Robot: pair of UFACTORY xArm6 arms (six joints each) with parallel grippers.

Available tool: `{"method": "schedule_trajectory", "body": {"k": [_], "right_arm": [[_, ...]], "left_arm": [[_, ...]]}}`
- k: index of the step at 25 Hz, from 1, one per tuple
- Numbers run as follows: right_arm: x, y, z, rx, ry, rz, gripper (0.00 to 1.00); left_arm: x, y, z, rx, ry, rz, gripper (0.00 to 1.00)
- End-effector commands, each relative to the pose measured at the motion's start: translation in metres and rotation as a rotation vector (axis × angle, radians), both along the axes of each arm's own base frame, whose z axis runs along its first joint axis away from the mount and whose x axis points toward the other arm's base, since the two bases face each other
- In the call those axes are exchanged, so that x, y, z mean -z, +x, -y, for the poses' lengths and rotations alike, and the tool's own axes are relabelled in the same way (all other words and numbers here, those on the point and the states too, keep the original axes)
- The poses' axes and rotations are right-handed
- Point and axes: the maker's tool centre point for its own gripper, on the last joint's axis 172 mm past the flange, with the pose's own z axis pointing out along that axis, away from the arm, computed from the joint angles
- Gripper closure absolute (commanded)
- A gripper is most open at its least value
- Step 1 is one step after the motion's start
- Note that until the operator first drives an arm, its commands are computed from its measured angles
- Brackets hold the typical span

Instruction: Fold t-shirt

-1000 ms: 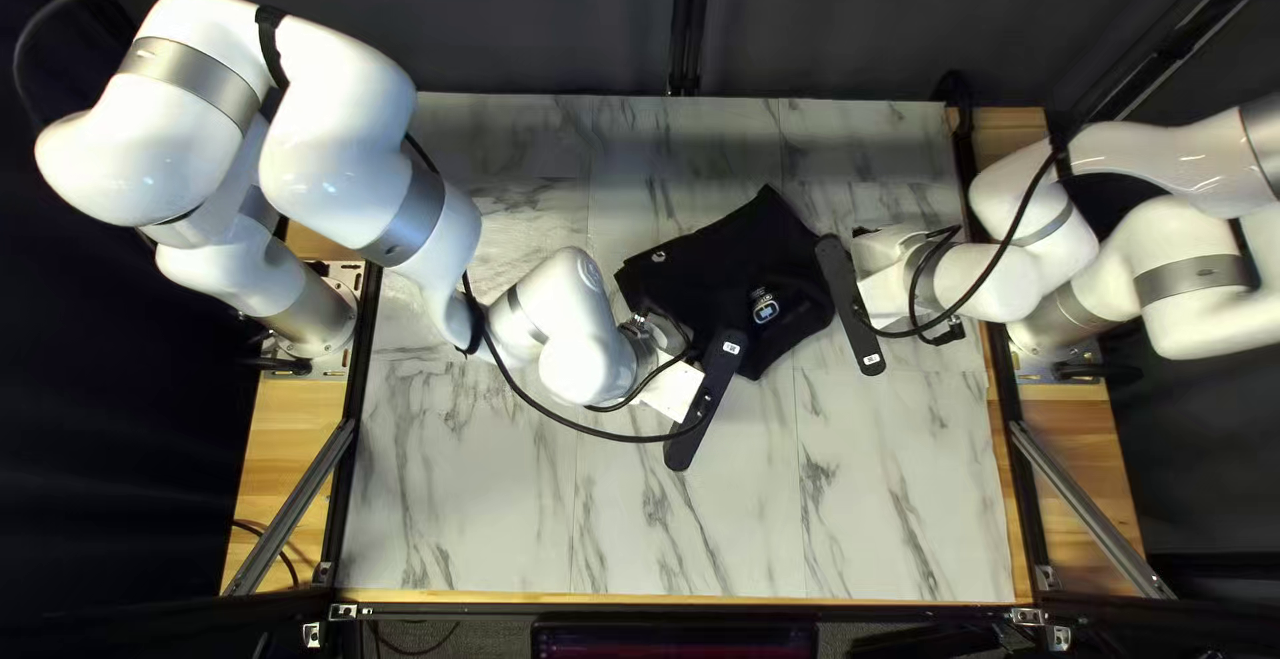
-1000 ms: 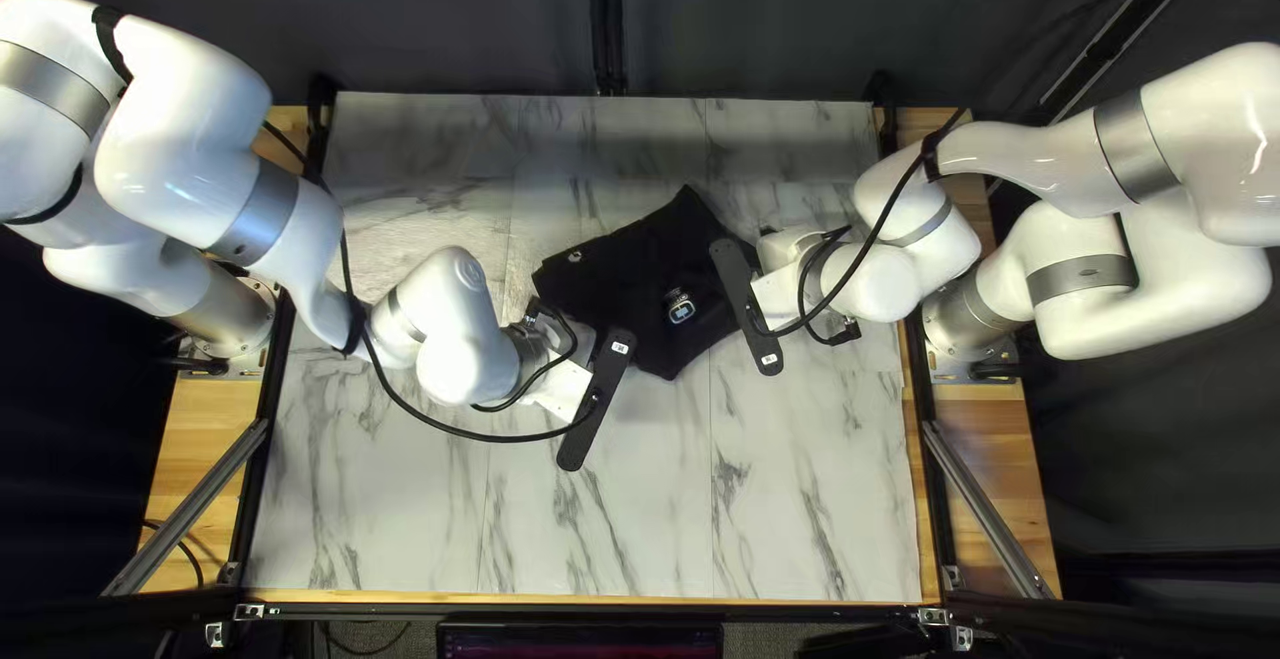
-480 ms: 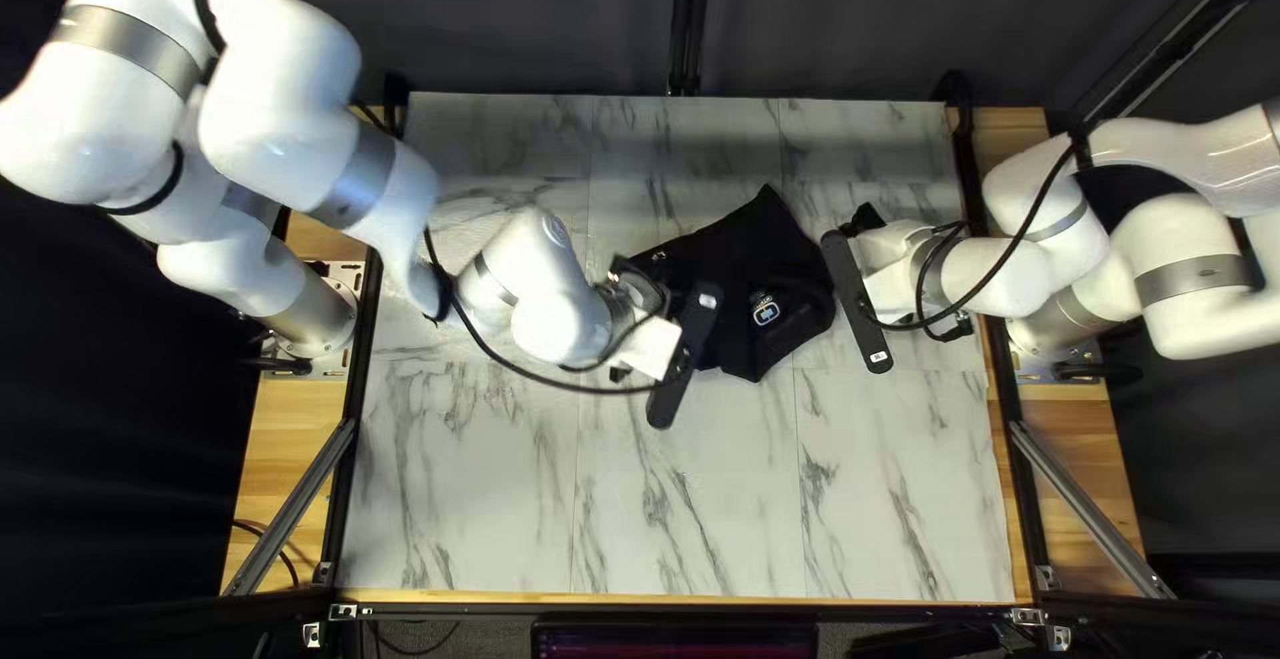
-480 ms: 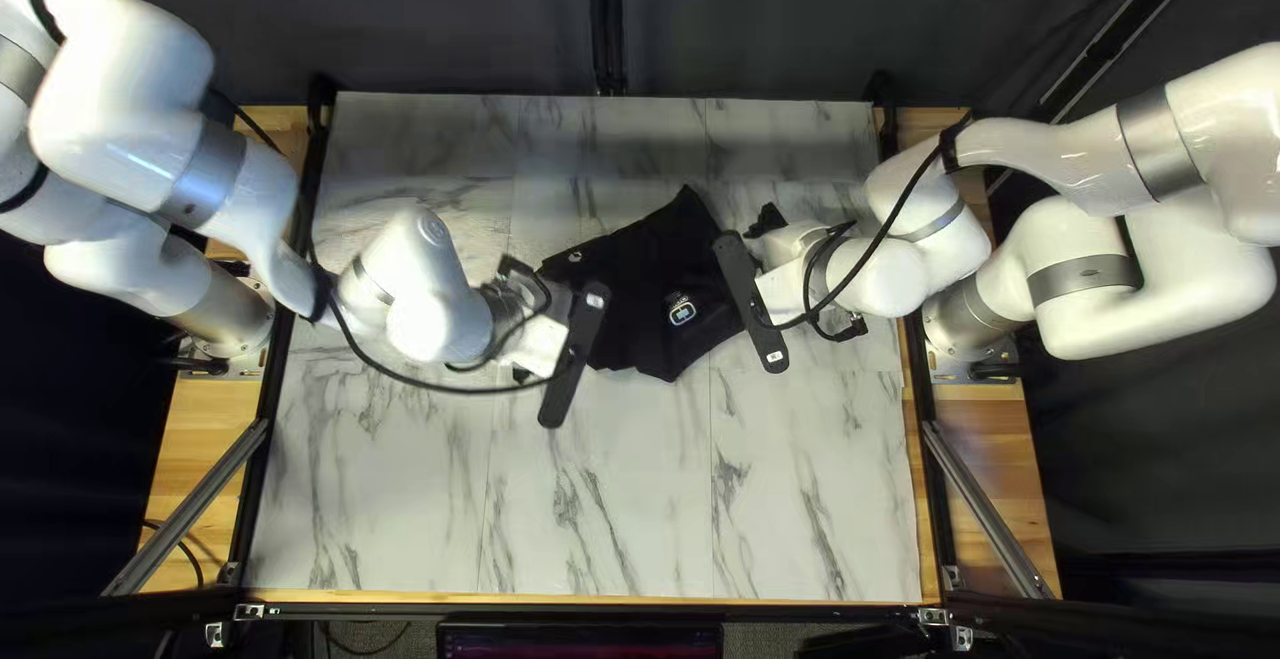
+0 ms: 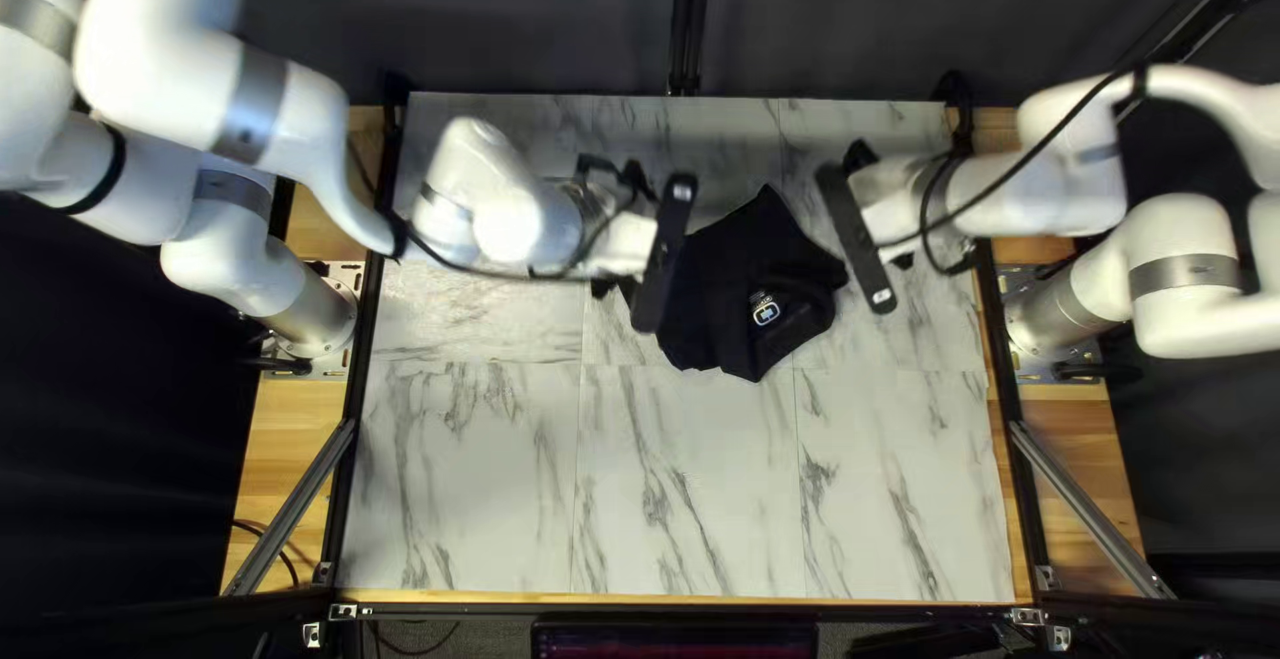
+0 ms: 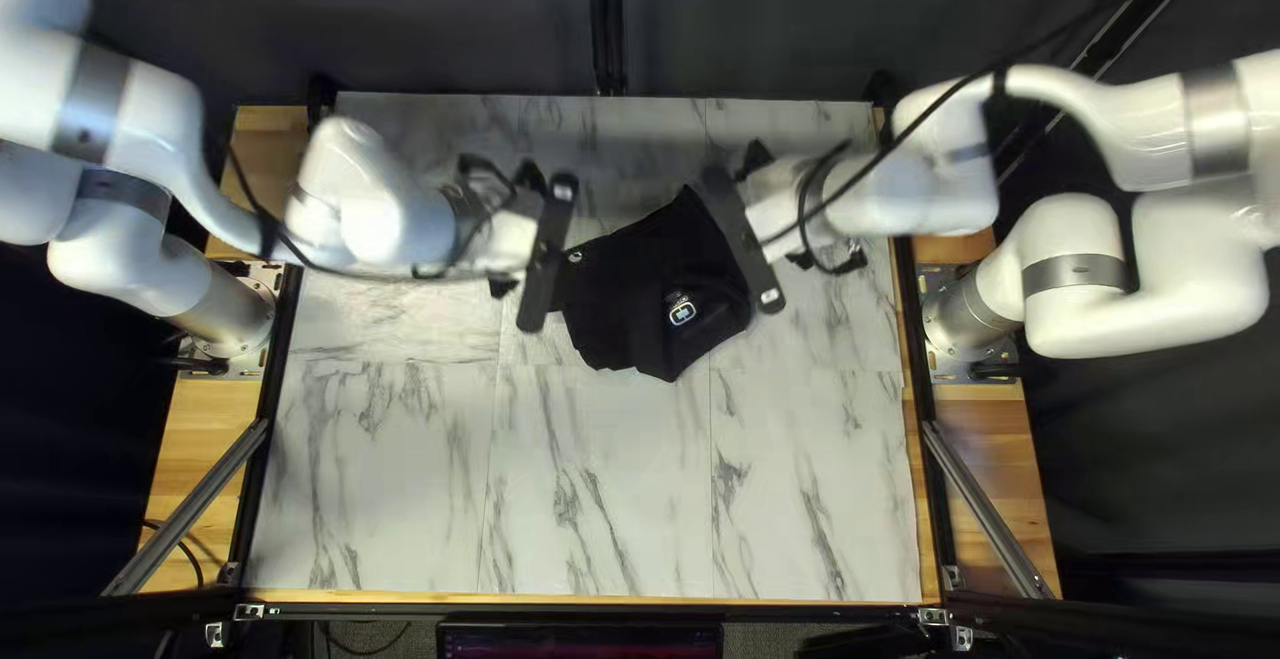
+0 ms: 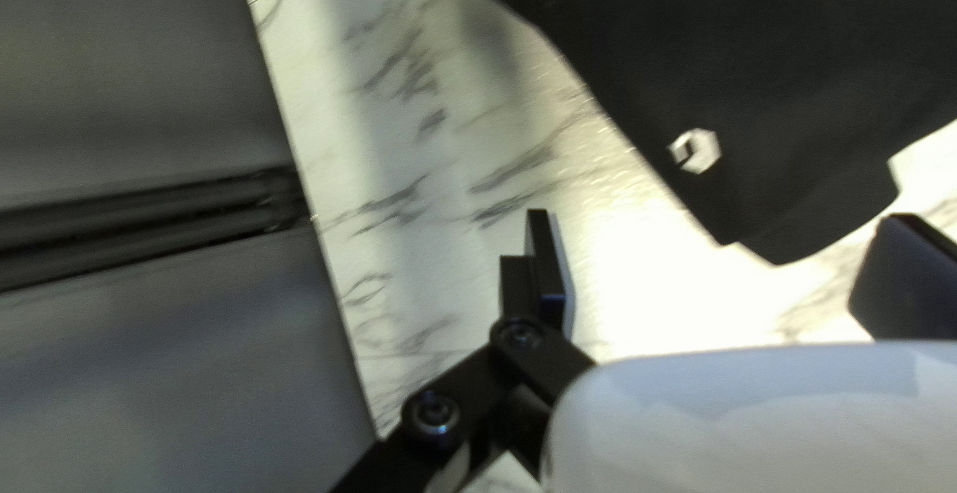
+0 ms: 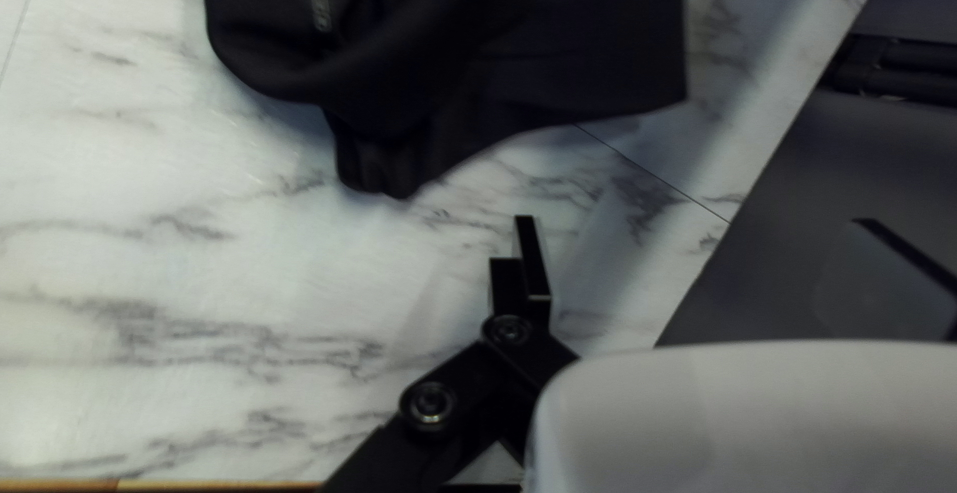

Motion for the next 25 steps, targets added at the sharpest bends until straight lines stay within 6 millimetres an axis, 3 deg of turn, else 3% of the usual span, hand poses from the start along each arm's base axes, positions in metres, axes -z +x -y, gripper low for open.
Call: {"method": "schedule_trajectory", "body": {"k": [1, 10, 12, 14, 25], "right_arm": [[-0.056, -0.009, -0.005, 0.003, 0.102, 0.005, 0.00], [-0.132, -0.042, -0.039, 0.006, 0.217, 0.022, 0.00], [-0.148, -0.049, -0.045, 0.018, 0.223, 0.027, 0.00], [-0.153, -0.049, -0.050, 0.026, 0.217, 0.036, 0.00], [-0.153, -0.049, -0.050, 0.026, 0.217, 0.036, 0.00]], "left_arm": [[-0.066, -0.021, -0.021, 0.001, -0.117, -0.013, 0.00], [-0.189, -0.077, -0.043, 0.018, -0.251, -0.055, 0.00], [-0.207, -0.084, -0.046, 0.015, -0.265, -0.052, 0.00], [-0.214, -0.084, -0.042, 0.009, -0.259, -0.038, 0.00], [-0.214, -0.083, -0.041, 0.007, -0.257, -0.034, 0.00]]}}
